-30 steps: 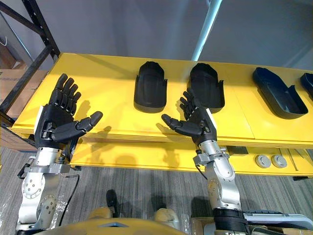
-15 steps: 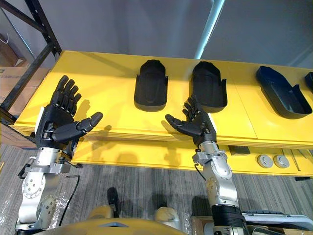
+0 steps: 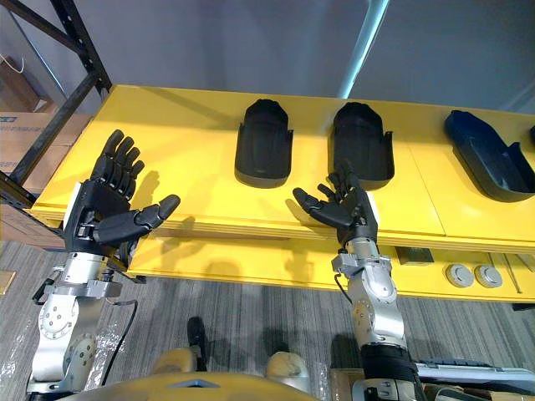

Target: Walk over and take three plastic housings, then place them on the shelf

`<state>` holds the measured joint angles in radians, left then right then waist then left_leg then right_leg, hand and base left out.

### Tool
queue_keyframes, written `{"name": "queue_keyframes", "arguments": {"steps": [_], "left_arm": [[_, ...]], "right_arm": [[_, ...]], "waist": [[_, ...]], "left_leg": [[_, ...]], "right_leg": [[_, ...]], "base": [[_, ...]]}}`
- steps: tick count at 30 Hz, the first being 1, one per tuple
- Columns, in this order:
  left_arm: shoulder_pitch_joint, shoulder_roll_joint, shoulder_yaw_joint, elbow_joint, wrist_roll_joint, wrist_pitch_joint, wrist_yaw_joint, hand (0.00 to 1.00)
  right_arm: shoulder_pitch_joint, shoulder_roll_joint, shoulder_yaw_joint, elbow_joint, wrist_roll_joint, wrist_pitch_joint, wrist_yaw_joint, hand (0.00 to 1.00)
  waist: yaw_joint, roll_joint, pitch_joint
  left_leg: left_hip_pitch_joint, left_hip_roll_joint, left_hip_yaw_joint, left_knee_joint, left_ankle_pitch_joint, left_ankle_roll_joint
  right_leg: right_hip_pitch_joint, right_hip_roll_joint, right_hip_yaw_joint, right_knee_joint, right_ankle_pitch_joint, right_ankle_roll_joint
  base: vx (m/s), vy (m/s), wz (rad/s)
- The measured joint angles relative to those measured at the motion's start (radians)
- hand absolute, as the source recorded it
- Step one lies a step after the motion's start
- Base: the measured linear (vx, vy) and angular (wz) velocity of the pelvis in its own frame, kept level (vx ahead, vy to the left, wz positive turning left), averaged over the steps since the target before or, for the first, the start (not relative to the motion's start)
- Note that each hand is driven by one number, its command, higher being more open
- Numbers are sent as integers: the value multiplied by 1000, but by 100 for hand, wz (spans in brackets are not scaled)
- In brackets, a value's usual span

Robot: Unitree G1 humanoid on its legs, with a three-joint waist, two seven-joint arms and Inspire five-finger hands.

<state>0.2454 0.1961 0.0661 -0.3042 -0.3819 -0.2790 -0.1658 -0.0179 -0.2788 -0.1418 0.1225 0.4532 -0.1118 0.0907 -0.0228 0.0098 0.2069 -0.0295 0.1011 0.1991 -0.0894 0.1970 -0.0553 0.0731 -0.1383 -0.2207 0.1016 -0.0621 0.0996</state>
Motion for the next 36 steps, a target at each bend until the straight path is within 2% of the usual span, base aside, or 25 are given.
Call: {"name": "queue_keyframes", "arguments": {"steps": [16,21,25,29,32,36], "left_arm": [[19,0,-18,0,0,0,-12,100],[38,0,-18,0,0,1,-16,100],[38,0,-18,0,0,0,-26,100],[38,0,-18,0,3,0,-28,100],[37,-1,-18,0,36,0,-21,100],[37,-1,-22,-3,114,0,28,100]], "right_arm": [[2,12,-17,1,-17,-4,-48,100],[9,12,-21,1,-13,-13,6,100],[24,12,-17,-2,-12,-43,79,100],[83,12,-12,-120,-3,-63,89,100],[143,13,-14,-294,-7,-114,94,100],[166,36,-25,-417,-50,-146,91,100]], "waist": [[-4,0,0],[-4,0,0],[-4,1,0],[-4,3,-1],[-11,5,-2],[-24,4,-2]], "left_leg": [[3,0,0,0,0,0],[3,0,0,0,0,0],[3,0,0,0,0,0],[2,0,1,0,-1,-1],[4,2,8,0,-4,-3],[5,6,17,0,-5,-5]], "right_leg": [[2,0,0,0,1,-2],[3,0,0,0,2,-2],[3,0,0,-1,1,-2],[3,0,0,-4,1,-2],[2,1,6,-7,2,-2],[-2,4,11,-8,3,-3]], "base": [[0,0,0],[0,0,0],[0,0,0],[0,0,0],[0,0,-5],[0,0,-6]]}}
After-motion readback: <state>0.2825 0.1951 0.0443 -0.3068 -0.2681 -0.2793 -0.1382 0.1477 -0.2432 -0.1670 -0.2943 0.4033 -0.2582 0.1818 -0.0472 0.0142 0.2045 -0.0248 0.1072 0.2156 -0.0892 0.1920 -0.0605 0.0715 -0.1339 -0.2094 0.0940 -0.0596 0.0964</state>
